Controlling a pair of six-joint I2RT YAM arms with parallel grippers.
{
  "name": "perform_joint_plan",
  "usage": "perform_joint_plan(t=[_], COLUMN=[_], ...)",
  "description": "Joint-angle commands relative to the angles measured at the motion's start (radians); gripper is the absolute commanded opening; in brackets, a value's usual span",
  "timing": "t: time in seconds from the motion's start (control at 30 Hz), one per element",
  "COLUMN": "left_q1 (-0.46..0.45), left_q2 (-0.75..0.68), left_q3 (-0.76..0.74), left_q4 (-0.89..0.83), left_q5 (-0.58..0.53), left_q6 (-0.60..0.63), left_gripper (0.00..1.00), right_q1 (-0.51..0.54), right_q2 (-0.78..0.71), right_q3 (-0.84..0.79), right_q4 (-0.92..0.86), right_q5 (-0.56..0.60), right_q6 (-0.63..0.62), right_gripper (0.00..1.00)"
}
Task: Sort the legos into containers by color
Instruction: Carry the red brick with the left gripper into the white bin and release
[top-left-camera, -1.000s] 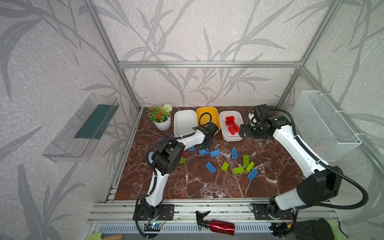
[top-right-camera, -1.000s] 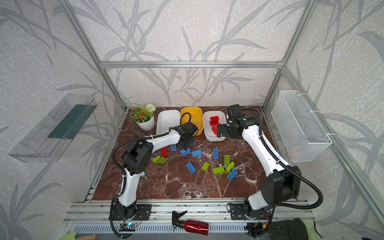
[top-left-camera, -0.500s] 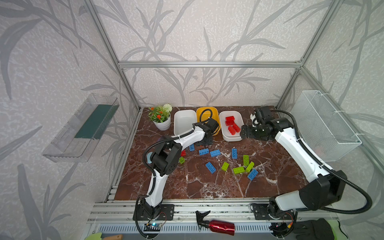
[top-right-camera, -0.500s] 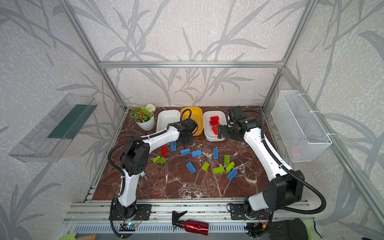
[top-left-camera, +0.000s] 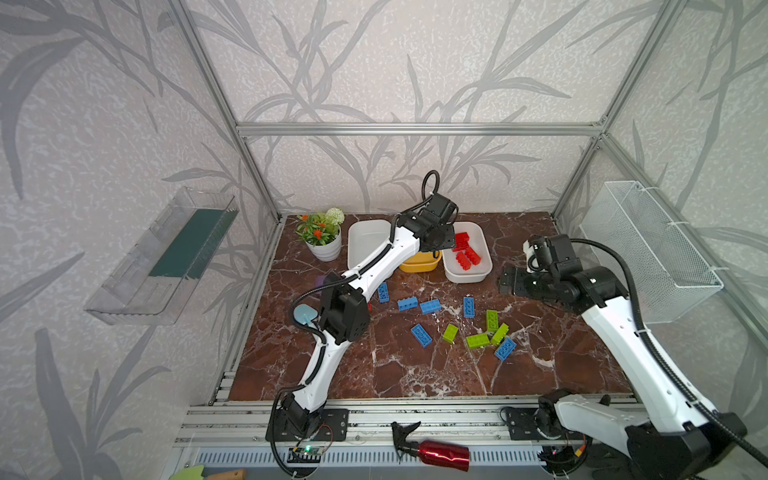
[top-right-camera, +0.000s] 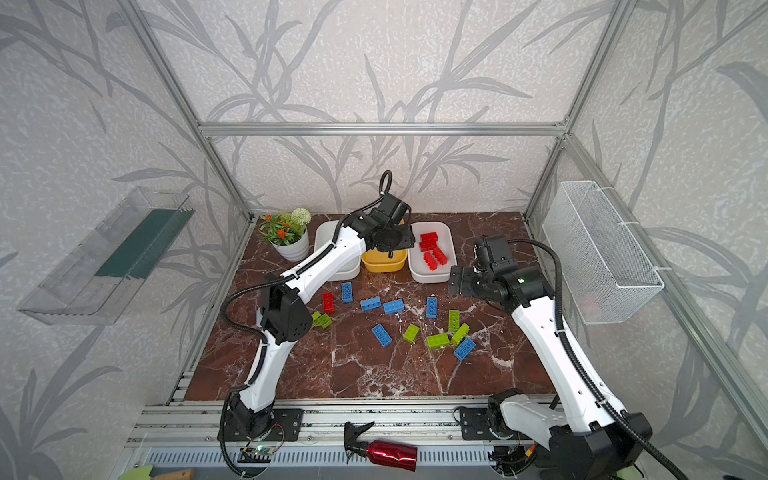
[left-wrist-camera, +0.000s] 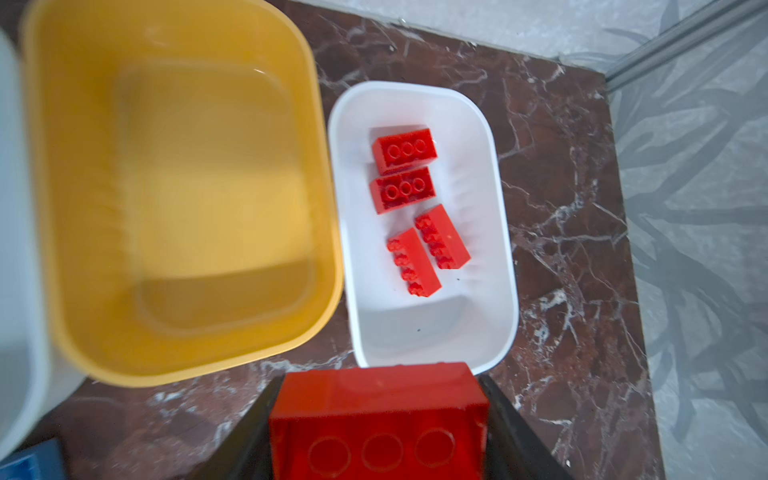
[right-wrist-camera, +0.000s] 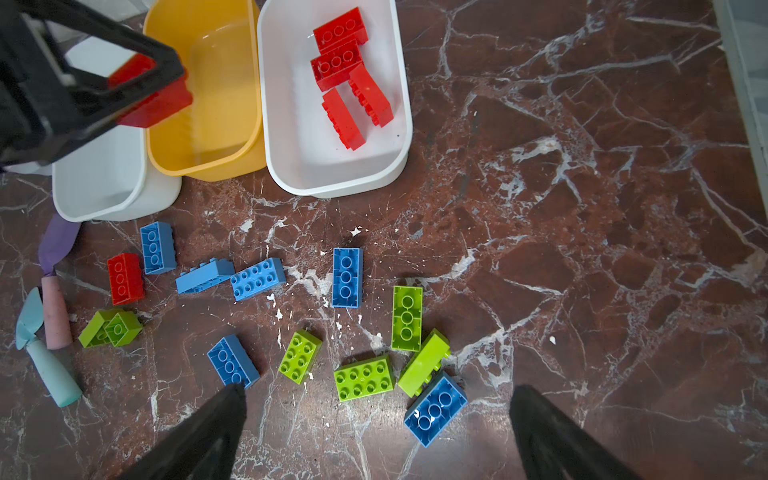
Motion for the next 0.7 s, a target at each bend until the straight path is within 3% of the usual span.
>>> perform_joint_plan(t=[0.0,0.27,0.43,0.67], left_q1=[-0.007,-0.004,-0.001,0.004], left_q2=[0.102,0.156,0.184,0.181], left_q3=[0.113,0.128,0.145,0.176], left_q4=[-0.048,0.092,0.122,0.119], left_q5=[0.13,0.238,0.274,0.23], left_q6=[-0.019,-0.09,-0.099,-0.072], left_gripper=[0.38,0.46,0.68,0.94], right_q1=[0.004,0.004,0.004,0.004], right_q2=[-0.065,-0.163,-0.169,-0.138], right_q3=[-0.022,-0.045,-0.033,0.004], right_q4=[-0.065,-0.139,-0.169,-0.168], right_q5=[0.047,0.079,0.088,0.079], right_q6=[0.04,0.093,0.093,0.076], right_gripper=[0.99,0.99,0.99,0.99])
